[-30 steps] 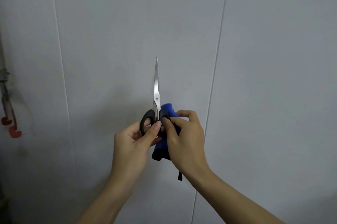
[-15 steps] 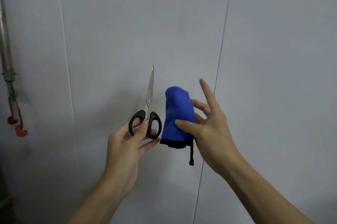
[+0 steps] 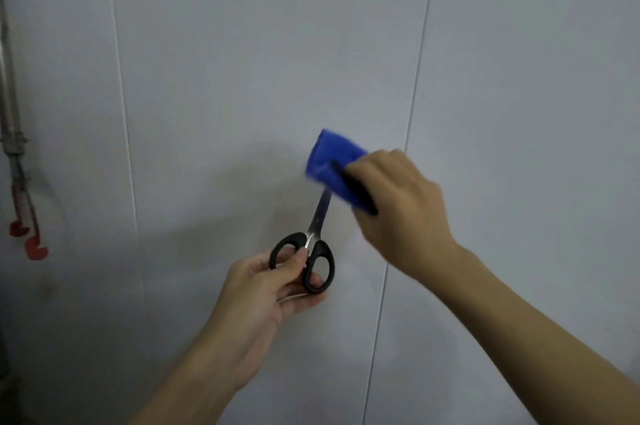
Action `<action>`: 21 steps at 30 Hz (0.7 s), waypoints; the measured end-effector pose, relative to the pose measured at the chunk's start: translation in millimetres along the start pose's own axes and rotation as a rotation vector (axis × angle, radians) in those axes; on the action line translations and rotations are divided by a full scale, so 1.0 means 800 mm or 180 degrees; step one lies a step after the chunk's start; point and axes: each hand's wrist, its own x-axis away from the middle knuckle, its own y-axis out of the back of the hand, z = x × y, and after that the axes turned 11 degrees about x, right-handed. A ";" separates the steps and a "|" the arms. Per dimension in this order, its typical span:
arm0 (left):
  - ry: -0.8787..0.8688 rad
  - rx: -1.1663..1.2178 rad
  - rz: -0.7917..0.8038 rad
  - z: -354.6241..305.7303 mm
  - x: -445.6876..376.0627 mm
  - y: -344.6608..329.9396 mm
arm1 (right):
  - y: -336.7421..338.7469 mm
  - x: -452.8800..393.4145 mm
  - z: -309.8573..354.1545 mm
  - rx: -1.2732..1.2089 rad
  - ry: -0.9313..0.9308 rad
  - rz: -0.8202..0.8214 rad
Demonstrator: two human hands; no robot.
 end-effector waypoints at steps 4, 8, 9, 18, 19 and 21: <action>-0.0002 0.0021 0.0103 -0.004 0.006 -0.005 | -0.015 0.026 0.013 0.0091 0.0698 0.0508; -0.0003 -0.0024 0.0049 -0.005 0.006 0.005 | -0.003 0.035 0.015 -0.0690 0.0379 0.1639; -0.0023 -0.0044 0.0040 -0.005 0.006 0.006 | 0.003 0.035 0.018 -0.1139 0.0101 0.1926; -0.0128 -0.0230 0.0065 0.004 0.013 -0.006 | 0.010 0.009 0.026 -0.3155 -0.2965 0.1742; -0.0156 -0.0250 0.0068 0.004 0.014 -0.007 | 0.012 0.008 0.026 -0.3203 -0.3131 0.1783; -0.0205 -0.0292 0.0057 0.005 0.015 -0.008 | 0.014 0.004 0.024 -0.3330 -0.3355 0.1826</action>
